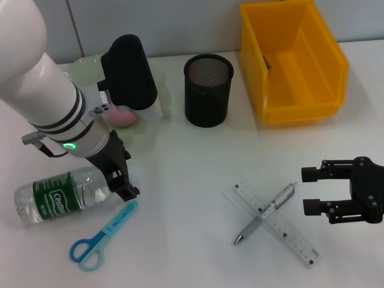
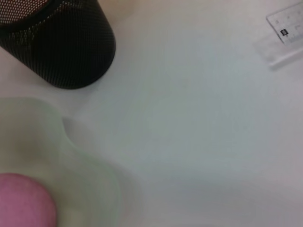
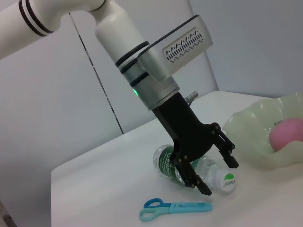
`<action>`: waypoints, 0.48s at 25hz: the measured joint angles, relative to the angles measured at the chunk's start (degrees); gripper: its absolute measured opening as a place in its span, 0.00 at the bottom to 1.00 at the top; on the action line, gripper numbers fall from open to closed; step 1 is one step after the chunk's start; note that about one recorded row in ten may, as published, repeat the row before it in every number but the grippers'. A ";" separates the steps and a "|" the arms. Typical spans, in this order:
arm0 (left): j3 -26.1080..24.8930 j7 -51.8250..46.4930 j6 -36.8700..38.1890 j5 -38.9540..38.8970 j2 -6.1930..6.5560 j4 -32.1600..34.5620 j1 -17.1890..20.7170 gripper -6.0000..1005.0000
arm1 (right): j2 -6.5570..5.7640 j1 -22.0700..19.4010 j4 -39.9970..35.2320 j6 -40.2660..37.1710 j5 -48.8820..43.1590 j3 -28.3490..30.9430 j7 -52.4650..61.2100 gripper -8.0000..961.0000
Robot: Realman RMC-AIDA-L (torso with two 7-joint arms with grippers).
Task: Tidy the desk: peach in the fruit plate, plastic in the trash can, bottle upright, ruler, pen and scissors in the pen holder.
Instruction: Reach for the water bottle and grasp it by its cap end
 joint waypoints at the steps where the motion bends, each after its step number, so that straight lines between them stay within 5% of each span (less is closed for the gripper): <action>1: 0.00 0.00 -0.12 0.28 0.00 -0.06 0.00 0.78 | 0.03 0.00 -0.03 0.00 0.00 0.00 0.00 0.76; 12: 0.16 0.44 -1.07 0.63 0.00 -1.51 -0.37 0.78 | 0.19 0.23 0.11 0.10 0.00 0.08 0.00 0.76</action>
